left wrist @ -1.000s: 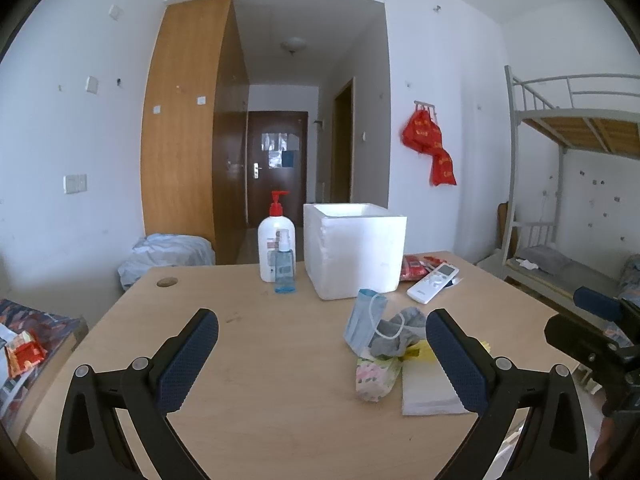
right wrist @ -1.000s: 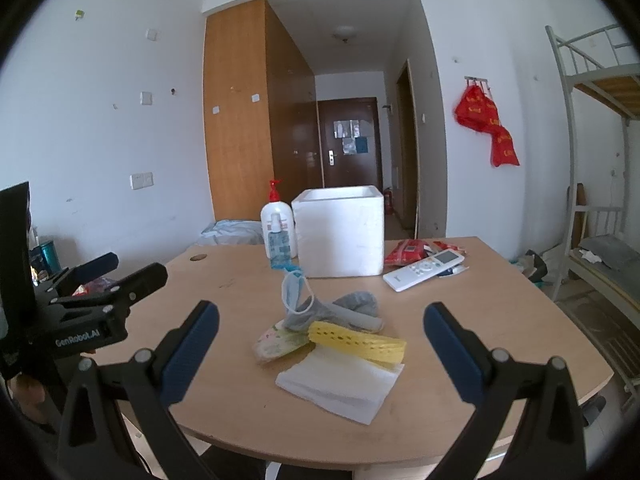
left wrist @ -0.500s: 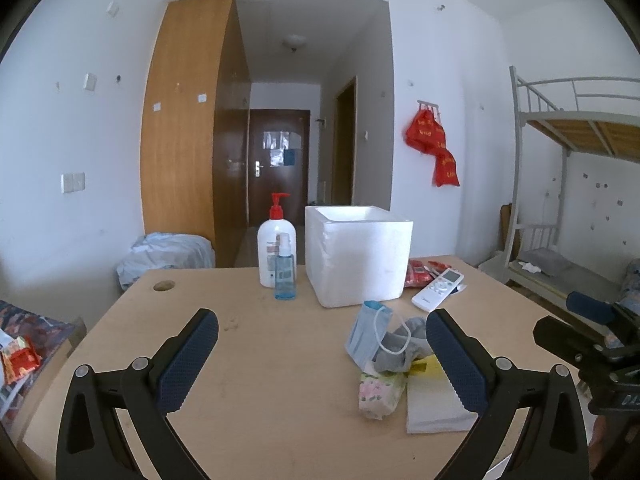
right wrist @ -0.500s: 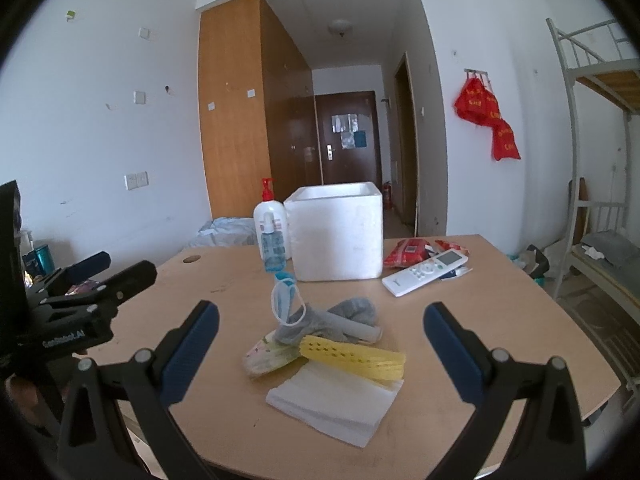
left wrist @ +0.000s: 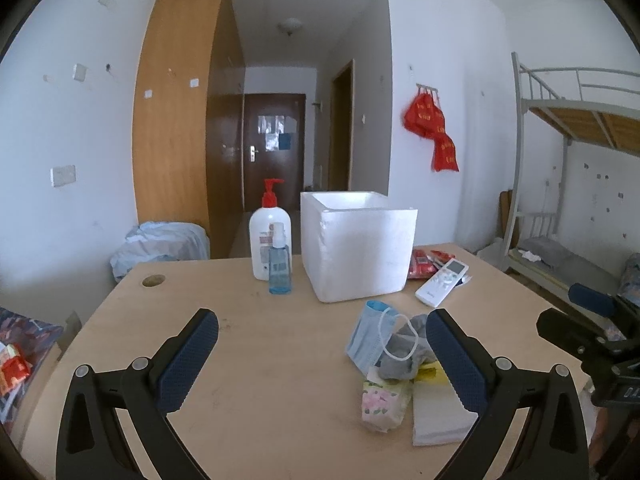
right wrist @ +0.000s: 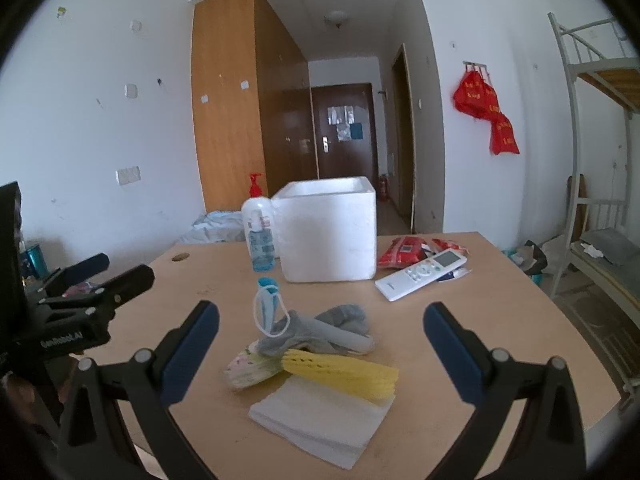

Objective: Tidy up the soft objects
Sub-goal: 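Lower the left tool onto the blue mask while the right tool approaches the yellow foam net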

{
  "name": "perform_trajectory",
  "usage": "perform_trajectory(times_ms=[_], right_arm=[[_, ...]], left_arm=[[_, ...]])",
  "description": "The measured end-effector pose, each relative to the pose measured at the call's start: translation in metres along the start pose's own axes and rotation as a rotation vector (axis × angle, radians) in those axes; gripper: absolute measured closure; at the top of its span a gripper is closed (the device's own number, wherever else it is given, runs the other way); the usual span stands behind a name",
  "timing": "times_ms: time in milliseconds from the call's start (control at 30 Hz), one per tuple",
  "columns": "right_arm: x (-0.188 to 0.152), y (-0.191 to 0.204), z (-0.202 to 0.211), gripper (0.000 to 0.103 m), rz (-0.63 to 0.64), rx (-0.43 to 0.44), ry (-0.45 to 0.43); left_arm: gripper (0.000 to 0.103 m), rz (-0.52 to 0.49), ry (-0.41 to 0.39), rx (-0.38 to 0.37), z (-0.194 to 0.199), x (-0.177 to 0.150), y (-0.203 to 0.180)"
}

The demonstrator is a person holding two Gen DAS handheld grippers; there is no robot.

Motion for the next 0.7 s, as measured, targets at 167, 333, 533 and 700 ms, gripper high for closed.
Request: perform_trajectory(times_ms=[167, 333, 533, 700], right_arm=[[-0.001, -0.003, -0.018, 0.0, -0.001, 0.013, 0.045], [-0.005, -0.006, -0.039, 0.0, 0.006, 0.015, 0.094], [-0.01, -0.014, -0.058, 0.0, -0.013, 0.033, 0.152], [-0.014, -0.016, -0.066, 0.0, -0.018, 0.048, 0.193]], left_arm=[[0.0, -0.011, 0.035, -0.016, -0.019, 0.002, 0.001], [0.0, -0.01, 0.088, -0.037, -0.042, -0.001, 0.002], [0.0, -0.011, 0.151, -0.042, -0.069, -0.005, 0.002], [0.0, 0.008, 0.204, -0.077, -0.089, -0.006, 0.002]])
Point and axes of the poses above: each gripper's, at about its wrist camera, not at the fingertips, and z roughly against the way its jaws point, y to its left, x to its top, the point moved 3 cm from there along -z, roughly the way its jaws point
